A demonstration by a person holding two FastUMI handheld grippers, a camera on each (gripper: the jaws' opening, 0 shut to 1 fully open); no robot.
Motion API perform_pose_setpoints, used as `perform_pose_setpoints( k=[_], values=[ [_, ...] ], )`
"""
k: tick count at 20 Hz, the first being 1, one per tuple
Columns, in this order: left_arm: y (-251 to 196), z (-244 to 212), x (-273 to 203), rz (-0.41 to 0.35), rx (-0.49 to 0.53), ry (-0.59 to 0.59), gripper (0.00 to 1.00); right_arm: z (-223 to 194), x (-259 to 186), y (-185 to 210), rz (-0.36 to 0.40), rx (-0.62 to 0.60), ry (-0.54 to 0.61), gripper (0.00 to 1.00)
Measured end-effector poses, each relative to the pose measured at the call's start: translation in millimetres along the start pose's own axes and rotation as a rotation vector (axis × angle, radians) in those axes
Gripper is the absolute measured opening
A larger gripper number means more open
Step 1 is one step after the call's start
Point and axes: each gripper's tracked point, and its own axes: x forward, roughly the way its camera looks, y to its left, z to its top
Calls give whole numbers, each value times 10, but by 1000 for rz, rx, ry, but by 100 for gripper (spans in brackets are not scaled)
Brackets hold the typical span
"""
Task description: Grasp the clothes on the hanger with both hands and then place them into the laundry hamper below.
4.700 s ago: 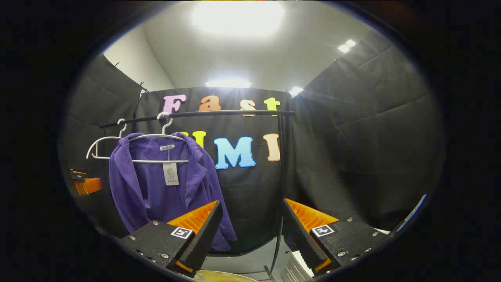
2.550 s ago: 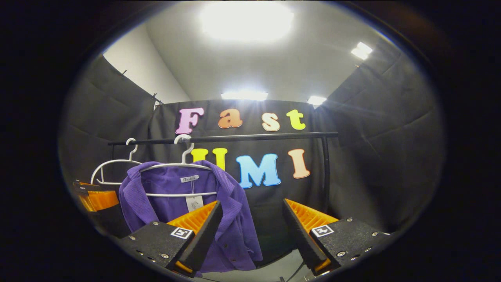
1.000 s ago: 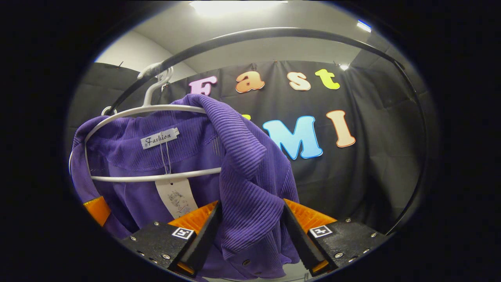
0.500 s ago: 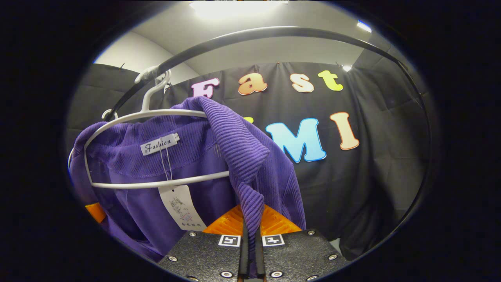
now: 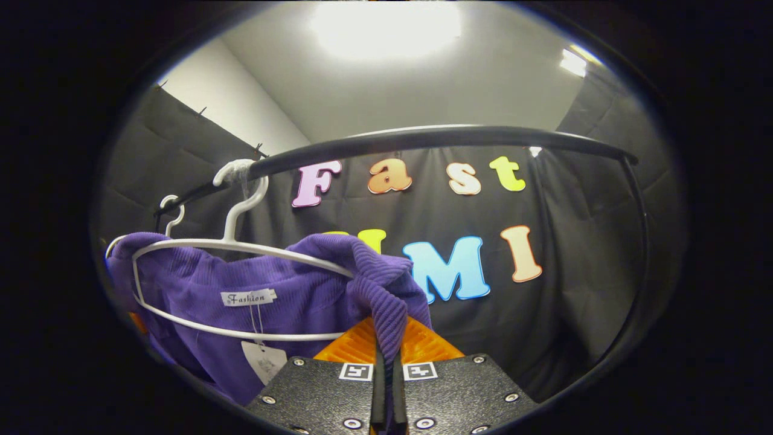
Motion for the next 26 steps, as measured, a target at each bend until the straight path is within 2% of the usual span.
perform_pose_setpoints(
  k=[1,2,3,4,5,6,7,10,13,20,21,25,26],
  values=[
    [61,87,-57,9,-8,-18,1,60,24,-34,-6,-9,-12,4],
    [123,198,-99,17,-10,-39,1,123,40,-71,-14,-13,-21,4],
    [171,297,-114,22,-12,-60,5,169,61,-107,-23,-10,-30,4],
    [213,396,-126,26,-17,-74,1,193,82,-164,-32,-5,-36,4],
    [240,446,-138,29,-22,-82,5,214,101,-218,-39,-6,-41,4],
    [278,520,-162,31,-25,-97,5,248,111,-270,-45,-11,-48,2],
    [341,586,-151,35,-19,-115,1,287,137,-305,-52,-21,-59,4],
    [562,759,-124,68,19,-160,1,366,235,-543,-103,-58,-85,4],
    [718,949,-102,84,18,-185,5,349,400,-713,-142,-48,-70,4],
    [916,1106,78,65,8,-190,5,102,516,-692,-144,-30,-29,4],
    [925,1100,124,59,1,-187,1,39,542,-709,-149,-16,-16,4],
    [979,918,361,38,-14,-130,1,-353,645,-705,-138,42,80,4],
    [964,848,398,31,-15,-114,5,-433,658,-709,-137,43,98,2]
  ],
)
